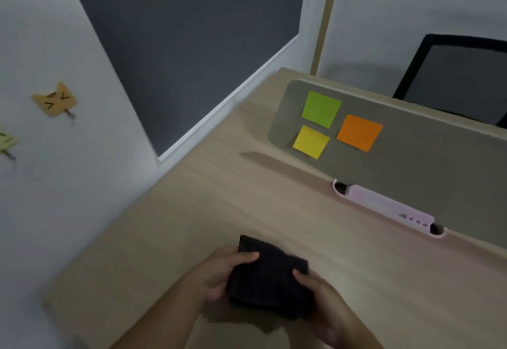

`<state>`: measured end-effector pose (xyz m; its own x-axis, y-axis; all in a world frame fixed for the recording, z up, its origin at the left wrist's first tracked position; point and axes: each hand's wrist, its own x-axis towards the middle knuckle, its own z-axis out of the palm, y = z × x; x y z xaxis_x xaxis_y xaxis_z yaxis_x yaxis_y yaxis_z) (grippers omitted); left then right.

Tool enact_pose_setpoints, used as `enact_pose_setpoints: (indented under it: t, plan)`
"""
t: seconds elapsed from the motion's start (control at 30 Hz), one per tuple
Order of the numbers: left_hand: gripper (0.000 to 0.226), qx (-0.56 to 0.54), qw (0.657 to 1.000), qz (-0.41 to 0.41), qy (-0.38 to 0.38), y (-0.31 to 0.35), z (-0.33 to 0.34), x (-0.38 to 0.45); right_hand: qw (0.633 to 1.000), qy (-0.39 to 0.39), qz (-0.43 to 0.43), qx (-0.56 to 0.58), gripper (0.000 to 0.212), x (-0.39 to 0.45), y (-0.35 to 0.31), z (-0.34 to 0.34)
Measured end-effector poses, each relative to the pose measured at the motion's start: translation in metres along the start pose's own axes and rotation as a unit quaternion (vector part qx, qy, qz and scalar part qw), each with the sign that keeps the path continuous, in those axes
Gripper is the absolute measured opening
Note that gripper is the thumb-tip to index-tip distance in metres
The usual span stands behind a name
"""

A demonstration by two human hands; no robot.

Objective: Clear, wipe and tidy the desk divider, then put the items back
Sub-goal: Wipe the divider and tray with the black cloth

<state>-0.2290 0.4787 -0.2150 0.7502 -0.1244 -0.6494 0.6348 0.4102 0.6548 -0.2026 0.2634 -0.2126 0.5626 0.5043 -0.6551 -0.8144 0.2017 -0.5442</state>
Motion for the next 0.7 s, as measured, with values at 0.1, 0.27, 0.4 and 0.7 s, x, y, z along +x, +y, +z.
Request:
enact_pose_setpoints:
  t: [0.1,0.27,0.4,0.7]
  plan:
    - [0.043,0.053,0.997,0.059,0.025,0.012,0.006,0.003,0.995,0.048,-0.084,0.008,0.038,0.008,-0.016,0.013]
    - [0.043,0.283,0.938,0.142,0.14,0.029,0.0,0.038,0.973,0.158,-0.152,-0.072,0.05,0.02,-0.015,0.021]
    - [0.089,0.348,0.9,0.077,0.249,-0.001,-0.021,0.038,0.936,0.19,-0.113,-0.272,0.066,0.024,0.024,0.011]
    - [0.073,0.312,0.921,0.018,0.233,-0.065,-0.054,0.034,0.966,0.161,-0.041,-0.197,0.042,0.028,0.024,0.002]
